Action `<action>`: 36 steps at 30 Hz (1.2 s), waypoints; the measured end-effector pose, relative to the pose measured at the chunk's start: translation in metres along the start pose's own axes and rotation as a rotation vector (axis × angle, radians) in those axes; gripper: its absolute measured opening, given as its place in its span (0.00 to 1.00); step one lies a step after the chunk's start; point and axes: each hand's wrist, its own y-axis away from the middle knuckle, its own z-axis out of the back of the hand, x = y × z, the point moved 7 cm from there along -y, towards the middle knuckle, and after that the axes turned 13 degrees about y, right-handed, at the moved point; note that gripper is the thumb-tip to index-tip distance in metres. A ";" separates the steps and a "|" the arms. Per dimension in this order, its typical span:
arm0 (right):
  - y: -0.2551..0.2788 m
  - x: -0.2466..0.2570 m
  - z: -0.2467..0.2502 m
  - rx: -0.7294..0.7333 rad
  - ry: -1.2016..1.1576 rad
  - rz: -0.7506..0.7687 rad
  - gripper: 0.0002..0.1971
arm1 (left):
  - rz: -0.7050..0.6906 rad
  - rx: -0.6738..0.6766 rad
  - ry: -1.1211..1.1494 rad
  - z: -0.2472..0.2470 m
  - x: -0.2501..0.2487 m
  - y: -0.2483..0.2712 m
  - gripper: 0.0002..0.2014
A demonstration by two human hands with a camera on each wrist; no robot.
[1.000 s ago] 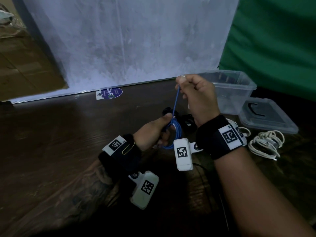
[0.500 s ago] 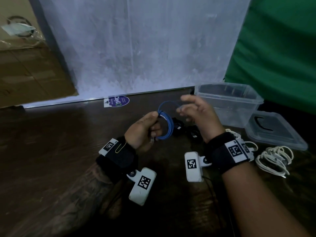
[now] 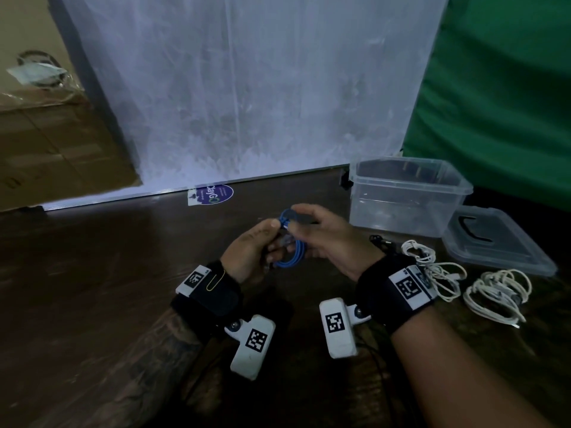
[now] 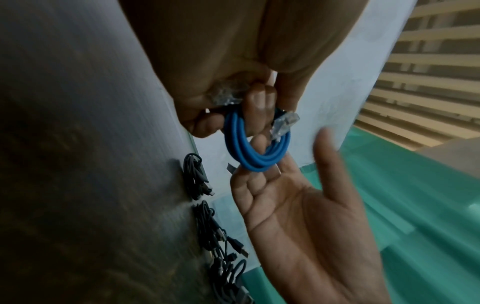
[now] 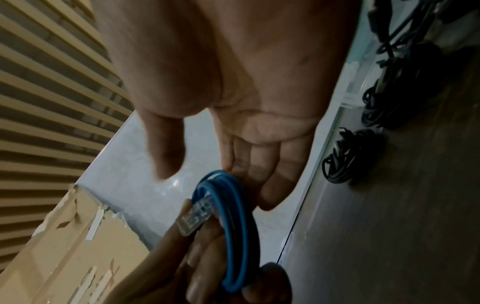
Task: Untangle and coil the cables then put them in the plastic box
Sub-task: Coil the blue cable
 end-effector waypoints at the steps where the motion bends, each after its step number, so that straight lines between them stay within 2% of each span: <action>1: -0.001 0.000 -0.003 0.024 0.029 0.015 0.29 | -0.006 -0.011 -0.020 0.001 0.000 0.000 0.12; 3: -0.003 -0.001 -0.009 0.016 0.075 0.051 0.32 | -0.017 -0.017 -0.068 0.002 0.000 0.001 0.12; 7: -0.005 0.002 0.001 -0.173 0.089 0.064 0.18 | -0.040 -0.009 -0.087 -0.004 0.000 0.002 0.13; 9: -0.004 0.004 0.006 -0.226 0.107 0.074 0.16 | -0.050 -0.019 -0.062 -0.007 0.002 0.002 0.13; 13: 0.001 0.015 0.009 -0.308 0.259 0.200 0.13 | -0.051 -0.057 -0.047 -0.010 0.001 0.003 0.10; 15: 0.002 0.019 0.013 -0.344 0.205 0.237 0.12 | -0.034 -0.041 -0.061 -0.014 0.001 0.004 0.10; 18: 0.002 0.020 0.018 -0.381 0.212 0.267 0.09 | -0.039 0.022 -0.077 -0.019 0.002 0.005 0.03; 21: 0.004 0.024 0.020 -0.412 0.256 0.319 0.08 | -0.053 0.026 -0.103 -0.020 -0.001 0.004 0.15; 23: 0.004 0.026 0.021 -0.415 0.271 0.338 0.08 | -0.060 0.043 -0.178 -0.021 -0.003 0.004 0.17; 28: 0.005 0.026 0.021 -0.428 0.237 0.338 0.07 | -0.116 -0.004 -0.266 -0.021 -0.005 0.007 0.10; 30: 0.004 0.026 0.020 -0.421 0.233 0.325 0.06 | -0.117 -0.008 -0.251 -0.022 -0.003 0.008 0.13; 33: 0.003 0.025 0.020 -0.332 0.223 0.302 0.04 | -0.105 -0.009 -0.214 -0.020 -0.002 0.007 0.21; 36: 0.003 0.023 0.021 -0.229 0.176 0.271 0.01 | -0.103 0.005 -0.189 -0.021 -0.003 0.007 0.17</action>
